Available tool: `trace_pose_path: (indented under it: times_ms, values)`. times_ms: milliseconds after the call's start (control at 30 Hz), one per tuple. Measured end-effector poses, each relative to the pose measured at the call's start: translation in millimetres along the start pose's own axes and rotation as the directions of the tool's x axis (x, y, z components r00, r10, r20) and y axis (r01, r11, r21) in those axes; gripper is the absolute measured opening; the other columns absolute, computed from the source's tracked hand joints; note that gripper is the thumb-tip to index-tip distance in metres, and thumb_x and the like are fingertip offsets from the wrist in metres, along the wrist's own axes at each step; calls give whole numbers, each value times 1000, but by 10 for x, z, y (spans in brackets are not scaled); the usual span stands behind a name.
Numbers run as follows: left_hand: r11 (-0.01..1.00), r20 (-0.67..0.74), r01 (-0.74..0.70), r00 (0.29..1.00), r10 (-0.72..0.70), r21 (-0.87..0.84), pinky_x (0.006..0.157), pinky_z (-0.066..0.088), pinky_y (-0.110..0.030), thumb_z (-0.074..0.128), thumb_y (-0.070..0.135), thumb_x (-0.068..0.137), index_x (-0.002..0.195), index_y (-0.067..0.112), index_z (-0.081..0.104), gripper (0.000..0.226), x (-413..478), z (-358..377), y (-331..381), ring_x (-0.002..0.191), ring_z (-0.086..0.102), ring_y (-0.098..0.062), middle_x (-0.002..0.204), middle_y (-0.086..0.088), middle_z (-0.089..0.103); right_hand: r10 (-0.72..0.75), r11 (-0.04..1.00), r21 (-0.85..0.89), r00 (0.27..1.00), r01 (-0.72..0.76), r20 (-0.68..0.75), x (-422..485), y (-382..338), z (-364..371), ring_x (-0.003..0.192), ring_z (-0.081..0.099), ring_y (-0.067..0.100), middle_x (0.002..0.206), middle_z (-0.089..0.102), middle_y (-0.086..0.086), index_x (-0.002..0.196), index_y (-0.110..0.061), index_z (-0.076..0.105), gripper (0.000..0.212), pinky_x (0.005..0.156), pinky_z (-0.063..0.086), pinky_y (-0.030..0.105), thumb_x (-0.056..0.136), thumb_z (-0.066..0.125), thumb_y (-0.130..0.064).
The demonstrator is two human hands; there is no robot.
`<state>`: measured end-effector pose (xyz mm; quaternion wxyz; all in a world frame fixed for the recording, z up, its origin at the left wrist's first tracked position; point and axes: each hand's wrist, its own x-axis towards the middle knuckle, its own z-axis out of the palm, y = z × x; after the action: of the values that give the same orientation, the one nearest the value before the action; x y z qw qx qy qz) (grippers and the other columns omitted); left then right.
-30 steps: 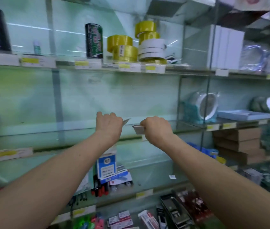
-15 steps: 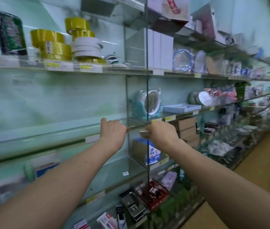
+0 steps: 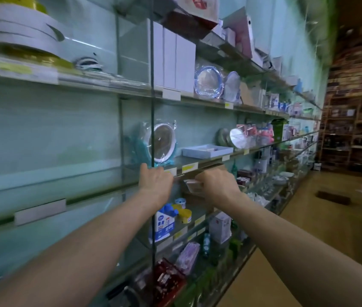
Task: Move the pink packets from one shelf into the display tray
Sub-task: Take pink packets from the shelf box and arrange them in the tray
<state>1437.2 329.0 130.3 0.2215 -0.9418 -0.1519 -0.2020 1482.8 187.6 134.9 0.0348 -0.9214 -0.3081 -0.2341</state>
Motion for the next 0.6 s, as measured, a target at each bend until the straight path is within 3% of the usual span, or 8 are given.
trace_pose_path:
  times_ms: [133,333,600]
  values:
    - [999,-26,-44,999,44,-11,104,26,-37,44,10,91,120,21,58,34,417,77,197,119,54,-22,127,-5,57,28,999,-38,999,-27,26,261,283,105,108,59,31,117,63,10,119,-17,63,30,76,43,32,90,53,-17]
    - [996,-11,-93,996,93,-17,108,23,-38,44,9,91,121,20,57,35,978,245,525,120,53,-23,128,-6,55,94,995,-37,995,-93,38,583,711,372,105,60,30,114,64,9,115,-17,65,31,77,45,33,90,50,-9]
    - [988,25,-153,988,153,-12,101,29,-39,48,15,91,121,22,59,32,1608,468,1062,118,54,-24,126,-5,58,138,990,-5,987,-138,89,910,1352,691,97,60,29,106,65,8,110,-15,66,25,70,38,32,90,52,-10]
